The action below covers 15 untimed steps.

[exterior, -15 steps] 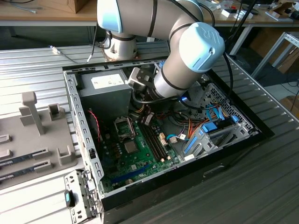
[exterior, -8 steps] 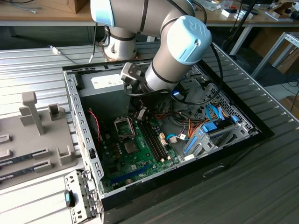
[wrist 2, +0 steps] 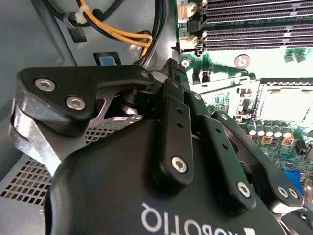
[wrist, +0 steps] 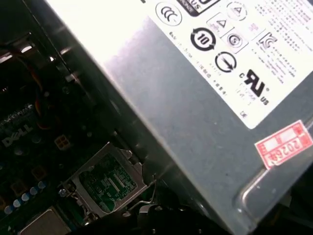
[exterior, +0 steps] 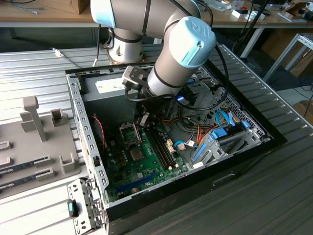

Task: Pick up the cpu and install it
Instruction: 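Close the cpu cover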

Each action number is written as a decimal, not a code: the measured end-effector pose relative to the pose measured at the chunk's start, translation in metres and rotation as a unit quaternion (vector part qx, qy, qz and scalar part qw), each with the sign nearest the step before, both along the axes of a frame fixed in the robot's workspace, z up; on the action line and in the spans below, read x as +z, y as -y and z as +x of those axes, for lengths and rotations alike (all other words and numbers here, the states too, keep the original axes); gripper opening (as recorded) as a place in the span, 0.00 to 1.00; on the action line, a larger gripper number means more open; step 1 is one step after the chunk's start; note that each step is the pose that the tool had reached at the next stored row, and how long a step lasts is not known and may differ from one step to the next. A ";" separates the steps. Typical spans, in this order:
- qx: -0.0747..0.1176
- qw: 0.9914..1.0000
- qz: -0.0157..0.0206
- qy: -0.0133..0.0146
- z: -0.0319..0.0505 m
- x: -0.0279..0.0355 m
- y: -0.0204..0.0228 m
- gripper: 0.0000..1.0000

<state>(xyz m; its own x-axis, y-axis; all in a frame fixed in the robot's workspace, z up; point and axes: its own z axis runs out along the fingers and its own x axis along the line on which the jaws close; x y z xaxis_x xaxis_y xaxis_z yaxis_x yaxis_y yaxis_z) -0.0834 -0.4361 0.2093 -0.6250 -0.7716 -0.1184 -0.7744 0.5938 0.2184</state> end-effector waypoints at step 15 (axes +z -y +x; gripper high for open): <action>0.000 1.000 0.000 0.000 -0.0013 -0.0045 -0.0001 0.11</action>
